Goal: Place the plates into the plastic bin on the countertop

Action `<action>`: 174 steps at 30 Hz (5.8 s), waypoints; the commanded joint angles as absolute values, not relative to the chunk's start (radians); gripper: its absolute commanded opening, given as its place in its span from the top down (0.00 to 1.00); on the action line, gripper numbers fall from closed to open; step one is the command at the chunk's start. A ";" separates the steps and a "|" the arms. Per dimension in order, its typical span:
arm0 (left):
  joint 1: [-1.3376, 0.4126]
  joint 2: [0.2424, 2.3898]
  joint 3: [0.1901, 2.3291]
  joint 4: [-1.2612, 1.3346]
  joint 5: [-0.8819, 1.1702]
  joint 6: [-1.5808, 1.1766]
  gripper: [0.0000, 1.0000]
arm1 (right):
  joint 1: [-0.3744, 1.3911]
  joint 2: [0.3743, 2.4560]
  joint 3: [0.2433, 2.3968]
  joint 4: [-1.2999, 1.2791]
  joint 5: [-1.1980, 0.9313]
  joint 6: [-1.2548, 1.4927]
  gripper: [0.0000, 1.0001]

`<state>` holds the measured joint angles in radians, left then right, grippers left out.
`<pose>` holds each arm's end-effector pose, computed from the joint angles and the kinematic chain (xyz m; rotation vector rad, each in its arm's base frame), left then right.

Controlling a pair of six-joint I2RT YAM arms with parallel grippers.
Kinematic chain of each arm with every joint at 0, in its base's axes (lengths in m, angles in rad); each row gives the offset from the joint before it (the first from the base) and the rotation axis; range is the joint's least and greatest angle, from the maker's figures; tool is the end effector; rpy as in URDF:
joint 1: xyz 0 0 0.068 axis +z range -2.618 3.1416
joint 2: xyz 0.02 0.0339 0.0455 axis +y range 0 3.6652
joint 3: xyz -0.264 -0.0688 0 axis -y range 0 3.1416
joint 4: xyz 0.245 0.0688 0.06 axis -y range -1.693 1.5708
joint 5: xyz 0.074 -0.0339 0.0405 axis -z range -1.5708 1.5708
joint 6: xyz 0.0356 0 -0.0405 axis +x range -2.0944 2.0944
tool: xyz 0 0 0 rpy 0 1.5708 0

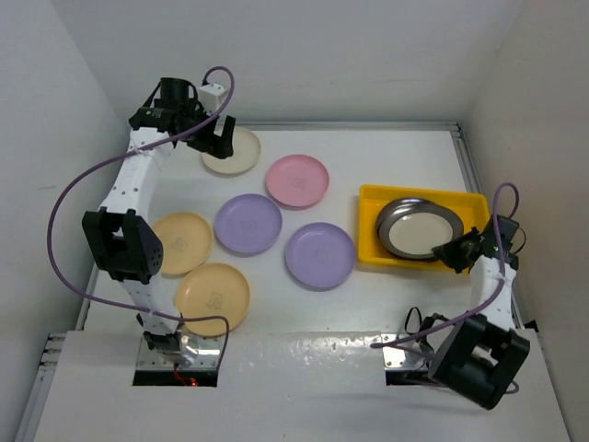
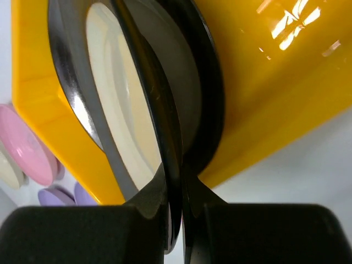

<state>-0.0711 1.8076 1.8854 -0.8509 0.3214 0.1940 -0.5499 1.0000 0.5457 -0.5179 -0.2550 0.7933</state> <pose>0.3969 -0.0395 0.3737 0.4617 2.2690 -0.3140 0.1624 -0.0890 0.1925 1.5060 2.0566 0.4195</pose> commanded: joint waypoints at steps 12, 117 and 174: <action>-0.038 1.721 1.850 -0.811 0.364 0.196 0.00 | -0.529 1.324 0.781 -0.594 -0.026 0.549 0.16; 0.181 1.266 1.350 -0.744 0.336 0.244 0.00 | 0.780 1.096 0.851 -0.542 0.746 1.238 1.00; -0.222 1.773 1.810 -0.910 0.517 0.301 1.00 | 0.509 1.606 1.343 -0.187 -0.158 0.422 0.18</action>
<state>-0.1848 1.8233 1.7729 -0.8402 0.4858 0.3027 0.4545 1.5406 1.2358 -0.2794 -0.1184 0.4301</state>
